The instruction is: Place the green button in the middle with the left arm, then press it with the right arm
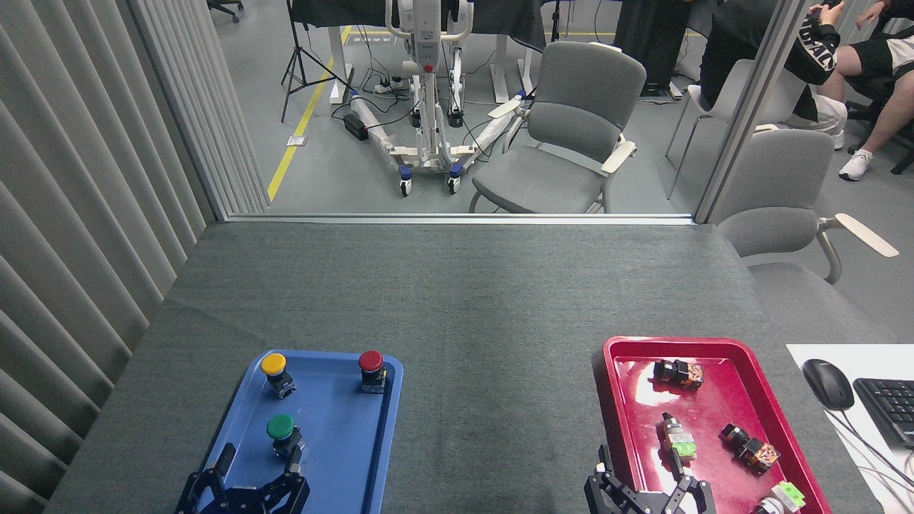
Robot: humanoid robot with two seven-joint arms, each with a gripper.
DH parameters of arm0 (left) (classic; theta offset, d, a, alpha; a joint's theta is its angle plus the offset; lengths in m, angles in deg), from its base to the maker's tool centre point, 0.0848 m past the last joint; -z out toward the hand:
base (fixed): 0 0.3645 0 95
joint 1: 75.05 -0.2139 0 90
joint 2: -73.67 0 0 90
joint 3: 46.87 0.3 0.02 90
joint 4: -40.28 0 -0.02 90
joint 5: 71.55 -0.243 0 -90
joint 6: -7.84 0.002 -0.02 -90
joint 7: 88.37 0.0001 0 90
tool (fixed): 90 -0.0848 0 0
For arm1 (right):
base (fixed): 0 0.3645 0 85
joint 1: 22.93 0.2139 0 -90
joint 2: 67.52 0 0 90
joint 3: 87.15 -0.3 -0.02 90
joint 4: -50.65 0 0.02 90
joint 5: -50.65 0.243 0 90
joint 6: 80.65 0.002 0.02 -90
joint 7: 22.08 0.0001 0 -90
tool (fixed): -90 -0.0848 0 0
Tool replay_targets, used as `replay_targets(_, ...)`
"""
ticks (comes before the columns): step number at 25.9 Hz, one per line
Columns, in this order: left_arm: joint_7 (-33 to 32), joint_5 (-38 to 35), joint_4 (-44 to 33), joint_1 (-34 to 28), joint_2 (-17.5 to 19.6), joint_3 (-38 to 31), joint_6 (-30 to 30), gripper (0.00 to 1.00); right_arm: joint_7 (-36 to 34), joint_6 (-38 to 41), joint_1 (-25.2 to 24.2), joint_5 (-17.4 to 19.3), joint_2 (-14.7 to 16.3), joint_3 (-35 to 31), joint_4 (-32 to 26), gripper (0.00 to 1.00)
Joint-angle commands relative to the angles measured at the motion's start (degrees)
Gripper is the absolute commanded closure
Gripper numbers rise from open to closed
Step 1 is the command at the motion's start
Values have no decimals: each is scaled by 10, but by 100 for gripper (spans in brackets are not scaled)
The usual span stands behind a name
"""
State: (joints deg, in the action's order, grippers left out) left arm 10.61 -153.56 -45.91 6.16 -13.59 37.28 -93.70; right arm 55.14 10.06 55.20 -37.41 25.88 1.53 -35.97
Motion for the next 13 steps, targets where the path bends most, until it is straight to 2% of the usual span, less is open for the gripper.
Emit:
replay_targets(1, 0, -1, 25, 18, 10, 1, -7, 0, -6, 3, 0, 0, 2, 0, -4, 1)
replay_targets(8, 0, -1, 45, 28, 50, 1, -31, 0, -10, 4, -1, 0, -1, 0, -16, 1)
replay_targets(13, 1, -1, 69, 37, 48, 13, -33, 0, -10, 4, -1, 0, -1, 1, -19, 1)
